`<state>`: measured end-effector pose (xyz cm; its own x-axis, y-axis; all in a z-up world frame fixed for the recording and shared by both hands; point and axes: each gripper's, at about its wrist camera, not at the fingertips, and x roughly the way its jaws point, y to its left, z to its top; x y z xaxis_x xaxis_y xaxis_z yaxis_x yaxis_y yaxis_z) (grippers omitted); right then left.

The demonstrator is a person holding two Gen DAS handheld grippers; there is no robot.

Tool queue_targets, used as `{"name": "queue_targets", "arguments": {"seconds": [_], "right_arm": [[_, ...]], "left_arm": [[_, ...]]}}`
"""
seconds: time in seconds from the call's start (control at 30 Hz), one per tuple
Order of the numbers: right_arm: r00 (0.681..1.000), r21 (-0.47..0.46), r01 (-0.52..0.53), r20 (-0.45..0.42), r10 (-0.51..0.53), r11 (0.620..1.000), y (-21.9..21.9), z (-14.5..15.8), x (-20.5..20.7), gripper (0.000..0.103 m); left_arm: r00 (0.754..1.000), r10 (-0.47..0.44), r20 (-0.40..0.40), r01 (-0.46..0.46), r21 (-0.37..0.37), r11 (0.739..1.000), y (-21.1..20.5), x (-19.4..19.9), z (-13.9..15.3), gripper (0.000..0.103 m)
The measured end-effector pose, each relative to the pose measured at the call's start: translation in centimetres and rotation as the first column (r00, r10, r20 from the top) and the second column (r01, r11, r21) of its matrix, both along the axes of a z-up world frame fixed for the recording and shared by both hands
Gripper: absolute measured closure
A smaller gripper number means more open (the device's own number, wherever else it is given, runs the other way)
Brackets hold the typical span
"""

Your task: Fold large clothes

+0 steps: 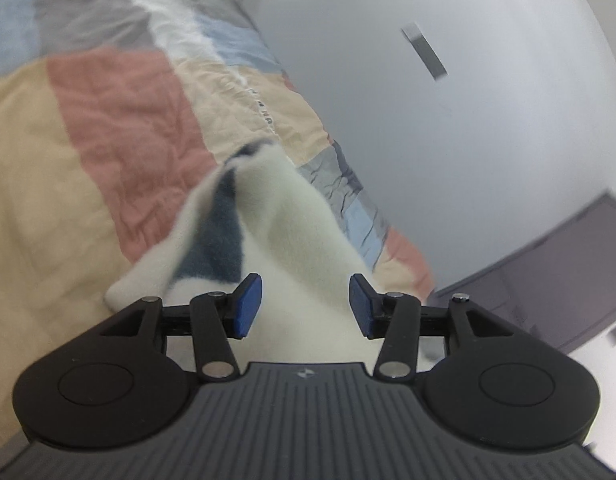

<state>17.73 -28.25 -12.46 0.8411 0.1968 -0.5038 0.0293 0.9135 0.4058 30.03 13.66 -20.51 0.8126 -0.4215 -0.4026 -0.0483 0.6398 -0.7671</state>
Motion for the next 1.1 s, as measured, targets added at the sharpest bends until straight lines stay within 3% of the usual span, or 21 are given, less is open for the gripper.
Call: {"name": "queue_targets", "arguments": {"seconds": [0.13,0.27,0.43,0.73,0.93,1.1], "right_arm": [[1.000,-0.050,-0.025,0.005,0.025,0.998,1.1,0.2,0.6,0.060],[0.995,-0.115,-0.098,-0.017,0.096,0.989,3.0,0.0,2.8,0.060],[0.985,-0.188,-0.174,-0.034,0.170,0.967,4.9,0.2,5.7,0.060],[0.980,-0.165,-0.197,-0.074,0.187,0.966,4.6,-2.7,9.0,0.060],[0.978,-0.160,-0.204,-0.084,0.193,0.966,4.7,-3.7,11.0,0.060],[0.979,-0.155,-0.198,-0.077,0.187,0.968,4.5,-3.6,10.7,0.060]], "left_arm": [[0.999,-0.032,0.013,0.029,0.177,0.984,-1.9,0.5,0.4,0.050],[0.997,-0.052,0.049,0.029,0.384,0.923,-3.7,1.9,1.5,0.050],[0.997,-0.067,0.030,0.043,0.509,0.860,-4.7,5.0,0.9,0.050],[0.995,-0.089,-0.033,0.092,0.564,0.820,-5.4,9.3,-1.8,0.050],[0.994,-0.099,-0.051,0.111,0.536,0.837,-4.7,10.5,-2.6,0.050],[0.994,-0.103,-0.026,0.100,0.555,0.826,-5.0,9.1,-2.2,0.050]]}}
